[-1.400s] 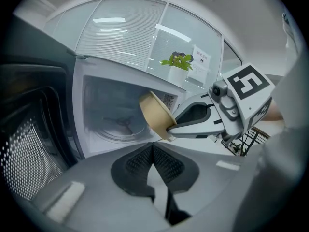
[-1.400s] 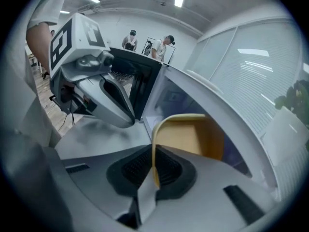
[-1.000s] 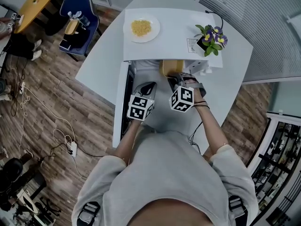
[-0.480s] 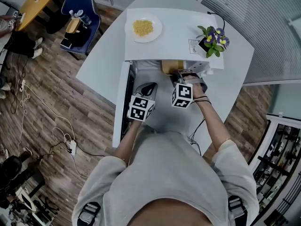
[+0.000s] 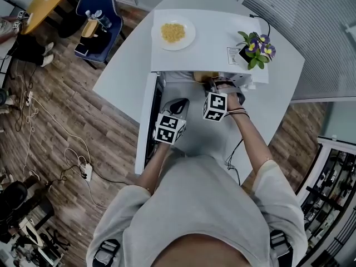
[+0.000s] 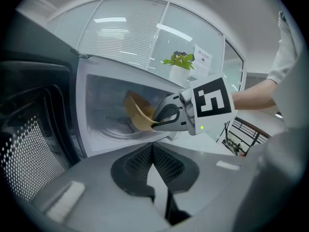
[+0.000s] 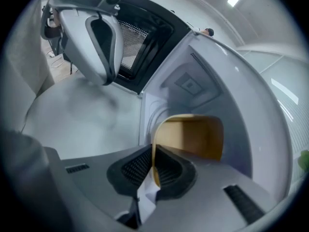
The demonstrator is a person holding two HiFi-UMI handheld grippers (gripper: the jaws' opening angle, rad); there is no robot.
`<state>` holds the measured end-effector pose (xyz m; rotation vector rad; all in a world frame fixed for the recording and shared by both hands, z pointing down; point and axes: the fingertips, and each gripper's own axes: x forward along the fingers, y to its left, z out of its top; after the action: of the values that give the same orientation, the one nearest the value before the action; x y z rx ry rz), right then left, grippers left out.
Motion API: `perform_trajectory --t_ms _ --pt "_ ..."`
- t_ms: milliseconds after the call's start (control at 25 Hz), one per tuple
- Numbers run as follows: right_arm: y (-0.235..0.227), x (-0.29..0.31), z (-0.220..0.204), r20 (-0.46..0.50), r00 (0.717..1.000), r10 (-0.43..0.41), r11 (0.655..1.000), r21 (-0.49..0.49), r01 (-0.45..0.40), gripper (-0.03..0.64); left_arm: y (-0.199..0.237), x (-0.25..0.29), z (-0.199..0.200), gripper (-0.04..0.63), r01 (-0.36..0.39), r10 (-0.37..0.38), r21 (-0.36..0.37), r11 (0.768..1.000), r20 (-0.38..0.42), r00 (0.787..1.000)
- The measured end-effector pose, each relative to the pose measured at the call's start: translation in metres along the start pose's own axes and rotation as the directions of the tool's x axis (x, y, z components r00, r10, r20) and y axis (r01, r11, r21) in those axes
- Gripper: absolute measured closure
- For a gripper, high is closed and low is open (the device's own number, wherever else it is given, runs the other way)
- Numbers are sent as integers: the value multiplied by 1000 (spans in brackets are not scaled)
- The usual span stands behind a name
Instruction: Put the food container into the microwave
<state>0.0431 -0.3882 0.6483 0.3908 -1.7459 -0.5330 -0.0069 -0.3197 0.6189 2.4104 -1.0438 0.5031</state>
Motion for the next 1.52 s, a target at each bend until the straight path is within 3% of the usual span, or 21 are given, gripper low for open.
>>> perform_trajectory --t_ms 840,1520 --pt "-39 45 -3 -24 999 -42 999 25 42 592 10 0 -11 584 -22 22 -7 1000 -37 999" --pt "-44 67 3 -17 998 -56 998 -23 56 591 14 2 -14 584 -28 28 -8 1000 -49 998"
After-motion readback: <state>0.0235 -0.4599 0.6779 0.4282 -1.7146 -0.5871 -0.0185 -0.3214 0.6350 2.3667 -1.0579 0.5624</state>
